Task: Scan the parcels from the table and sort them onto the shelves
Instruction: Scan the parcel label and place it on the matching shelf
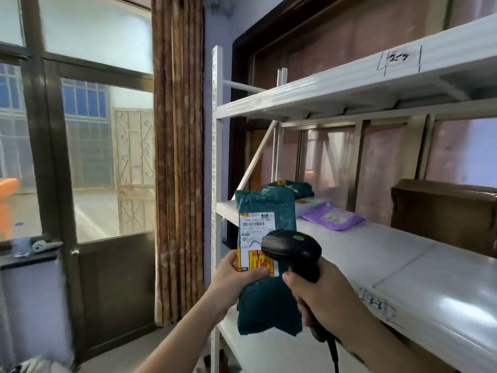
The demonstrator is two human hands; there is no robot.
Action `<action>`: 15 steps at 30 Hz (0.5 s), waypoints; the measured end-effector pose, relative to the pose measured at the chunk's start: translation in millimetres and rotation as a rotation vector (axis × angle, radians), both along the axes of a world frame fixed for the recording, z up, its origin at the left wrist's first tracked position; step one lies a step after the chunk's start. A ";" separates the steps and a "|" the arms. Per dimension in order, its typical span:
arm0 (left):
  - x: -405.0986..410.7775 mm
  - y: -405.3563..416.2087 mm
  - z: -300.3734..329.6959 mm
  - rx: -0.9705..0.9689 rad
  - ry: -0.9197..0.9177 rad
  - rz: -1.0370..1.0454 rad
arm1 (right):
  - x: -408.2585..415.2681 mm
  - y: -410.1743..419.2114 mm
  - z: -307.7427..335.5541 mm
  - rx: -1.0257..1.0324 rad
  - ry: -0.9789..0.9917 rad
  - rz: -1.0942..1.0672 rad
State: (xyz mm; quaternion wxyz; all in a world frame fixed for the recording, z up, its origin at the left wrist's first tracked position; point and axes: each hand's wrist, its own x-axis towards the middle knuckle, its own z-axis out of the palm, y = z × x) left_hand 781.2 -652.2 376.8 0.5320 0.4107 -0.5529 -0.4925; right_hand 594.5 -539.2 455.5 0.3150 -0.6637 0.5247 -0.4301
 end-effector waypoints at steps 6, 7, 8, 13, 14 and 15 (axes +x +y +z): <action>3.5 -90.1 26.7 -0.028 0.027 -0.125 | 16.7 -46.2 12.9 -0.027 0.006 -0.202; 0.6 -104.0 31.0 -0.045 0.034 -0.147 | 17.5 -51.2 14.5 -0.021 -0.013 -0.233; -3.5 -117.4 35.0 -0.054 0.042 -0.168 | 17.8 -55.0 16.3 -0.016 -0.028 -0.268; -50.3 -165.2 56.2 -0.023 0.073 -0.292 | 8.2 -65.4 21.6 -0.016 -0.018 -0.424; -62.7 -172.9 59.2 -0.019 0.066 -0.322 | 4.6 -67.1 22.4 -0.023 -0.024 -0.463; -76.0 -179.6 62.2 -0.009 0.066 -0.354 | 0.1 -69.2 22.9 -0.029 -0.043 -0.503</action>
